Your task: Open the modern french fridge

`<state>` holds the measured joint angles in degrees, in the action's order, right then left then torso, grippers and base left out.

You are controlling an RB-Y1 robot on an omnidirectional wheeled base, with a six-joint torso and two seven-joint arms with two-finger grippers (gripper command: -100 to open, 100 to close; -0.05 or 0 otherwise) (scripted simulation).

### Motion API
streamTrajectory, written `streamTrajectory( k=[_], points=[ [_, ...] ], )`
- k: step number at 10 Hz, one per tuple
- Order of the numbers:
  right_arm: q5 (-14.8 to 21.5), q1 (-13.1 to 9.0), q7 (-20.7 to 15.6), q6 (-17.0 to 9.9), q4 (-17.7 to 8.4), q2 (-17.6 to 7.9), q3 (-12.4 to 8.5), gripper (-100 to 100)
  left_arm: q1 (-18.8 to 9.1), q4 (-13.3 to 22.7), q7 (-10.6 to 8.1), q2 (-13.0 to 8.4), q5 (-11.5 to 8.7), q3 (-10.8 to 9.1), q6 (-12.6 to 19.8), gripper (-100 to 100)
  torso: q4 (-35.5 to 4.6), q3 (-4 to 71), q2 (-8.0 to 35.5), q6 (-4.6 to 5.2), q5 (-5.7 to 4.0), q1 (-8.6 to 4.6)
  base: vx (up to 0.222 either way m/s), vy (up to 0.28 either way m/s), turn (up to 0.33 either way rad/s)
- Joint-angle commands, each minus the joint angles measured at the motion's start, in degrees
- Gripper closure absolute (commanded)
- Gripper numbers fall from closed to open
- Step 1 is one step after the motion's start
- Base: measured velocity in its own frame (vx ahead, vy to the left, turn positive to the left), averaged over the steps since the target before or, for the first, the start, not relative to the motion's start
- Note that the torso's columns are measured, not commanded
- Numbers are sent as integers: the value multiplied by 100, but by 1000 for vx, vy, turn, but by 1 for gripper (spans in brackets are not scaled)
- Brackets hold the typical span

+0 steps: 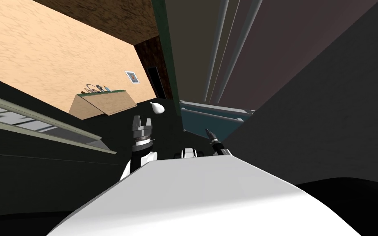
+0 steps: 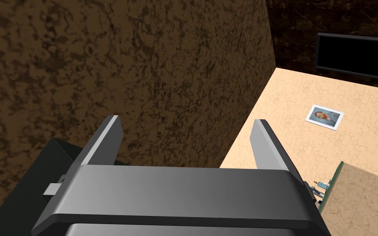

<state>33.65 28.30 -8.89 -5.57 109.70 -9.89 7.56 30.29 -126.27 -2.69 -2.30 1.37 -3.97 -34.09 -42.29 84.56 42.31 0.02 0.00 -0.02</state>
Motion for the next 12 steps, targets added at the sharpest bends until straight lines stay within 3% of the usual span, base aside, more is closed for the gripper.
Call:
streamTrajectory(
  k=[1,2,4,5,6,7,9,10,12],
  points=[
    [407,-29,-40,-460,-200,-27,51,-100,0,0,0,0,0,1,0,0,1,2,-6,-4,0,7,59,27,81],
    [593,-60,-87,-661,-401,-38,101,-100,0,0,0,0,0,0,0,0,2,5,-9,0,1,2,68,30,112],
    [793,-60,-87,-853,-401,-38,101,-100,0,0,0,0,0,0,0,0,1,2,-4,0,1,2,48,22,31],
    [1058,-93,-133,-1096,-605,-47,150,-100,0,0,0,0,0,0,0,0,-2,-4,7,0,-1,-3,53,10,137],
    [1180,-93,-133,-1225,-605,-47,150,-100,0,0,0,0,0,0,0,0,-1,-2,-1,-4,-2,-2,60,15,88],
    [1381,-130,-180,-1402,-812,-55,198,-100,0,0,0,0,0,0,0,0,1,2,-4,0,0,2,78,26,147],
    [1568,-130,-180,-1639,-812,-55,198,-100,1,0,0,0,0,0,0,0,2,3,-4,1,1,4,46,18,19],
    [1813,-170,-226,-1829,-1019,-65,243,-100,0,0,0,0,0,0,0,0,-2,-5,9,0,0,0,46,15,121],
    [1954,-170,-226,-2029,-1019,-65,243,-100,0,0,0,0,0,0,0,0,0,1,-4,-1,0,2,42,13,49]
  ],
)
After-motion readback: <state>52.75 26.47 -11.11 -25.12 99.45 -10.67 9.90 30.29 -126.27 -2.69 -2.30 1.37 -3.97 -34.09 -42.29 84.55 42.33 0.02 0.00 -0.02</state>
